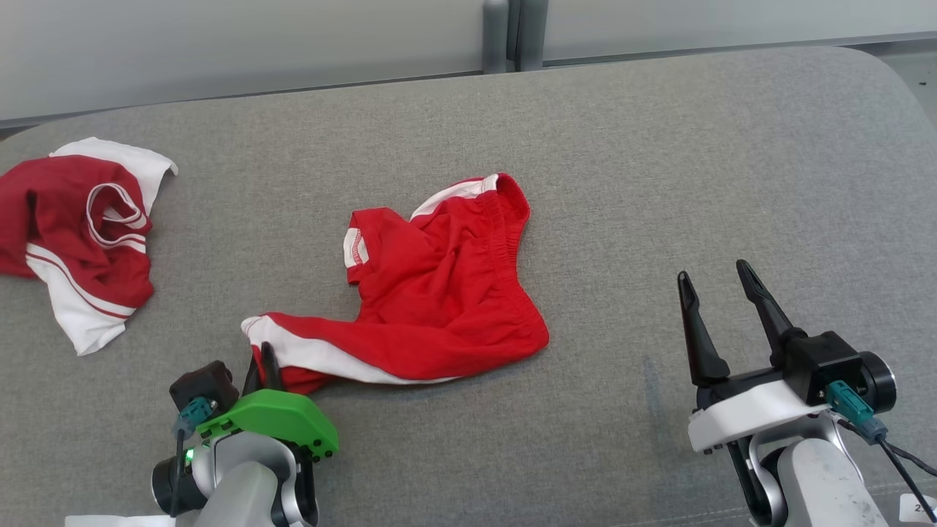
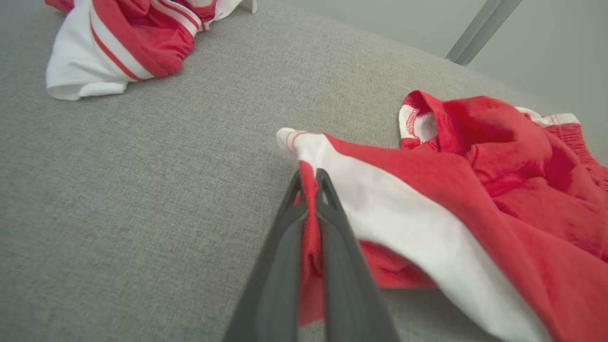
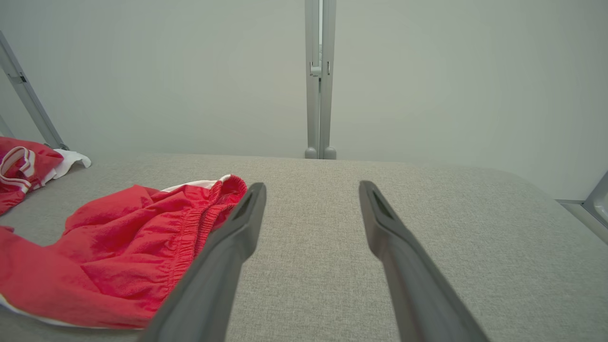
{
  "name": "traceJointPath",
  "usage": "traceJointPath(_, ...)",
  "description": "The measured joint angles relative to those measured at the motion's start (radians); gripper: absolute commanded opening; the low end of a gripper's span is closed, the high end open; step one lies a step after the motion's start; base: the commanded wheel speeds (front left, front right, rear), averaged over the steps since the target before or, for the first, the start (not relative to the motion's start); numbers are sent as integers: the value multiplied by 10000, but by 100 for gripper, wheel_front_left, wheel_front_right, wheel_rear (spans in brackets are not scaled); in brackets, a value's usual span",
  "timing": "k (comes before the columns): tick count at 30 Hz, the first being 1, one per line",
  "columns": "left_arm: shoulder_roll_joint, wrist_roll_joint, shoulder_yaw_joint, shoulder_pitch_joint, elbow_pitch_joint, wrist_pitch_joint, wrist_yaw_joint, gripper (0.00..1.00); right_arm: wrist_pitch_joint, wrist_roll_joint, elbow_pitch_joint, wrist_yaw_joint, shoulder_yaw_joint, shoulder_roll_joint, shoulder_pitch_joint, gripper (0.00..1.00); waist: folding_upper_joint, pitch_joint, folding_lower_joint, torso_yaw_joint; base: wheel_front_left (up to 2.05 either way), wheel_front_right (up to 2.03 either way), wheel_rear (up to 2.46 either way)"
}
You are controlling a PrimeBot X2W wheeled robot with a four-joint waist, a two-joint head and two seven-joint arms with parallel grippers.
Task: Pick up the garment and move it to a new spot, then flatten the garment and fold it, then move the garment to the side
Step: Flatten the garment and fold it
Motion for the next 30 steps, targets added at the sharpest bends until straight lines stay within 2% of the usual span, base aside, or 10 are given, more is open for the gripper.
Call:
traceJointPath(5,-100,224,376,-51,-75,0,-268,100,0,0,58,0,-10,0,0,100,0,20,0,-73,0,0,0)
traceJointPath(10,-115,878,953,2,-819,0,-673,100,0,-23,161,0,-13,-4,12,100,0,-44,0,15,0,0,0)
traceJointPath(19,-127,2171,1603,891,-2805,-15,-1277,100,0,-65,1442,0,1070,2,56,100,0,-195,0,395,0,0,0)
traceJointPath(26,-169,2527,1505,1656,-3935,-15,-1394,100,2,-59,3047,0,1657,0,-430,100,1,-174,0,909,0,0,0)
traceJointPath(30,-176,2499,1237,1964,-4334,-15,-1275,100,0,-13,3871,0,1845,-2,-904,100,2,-127,0,1274,0,0,0)
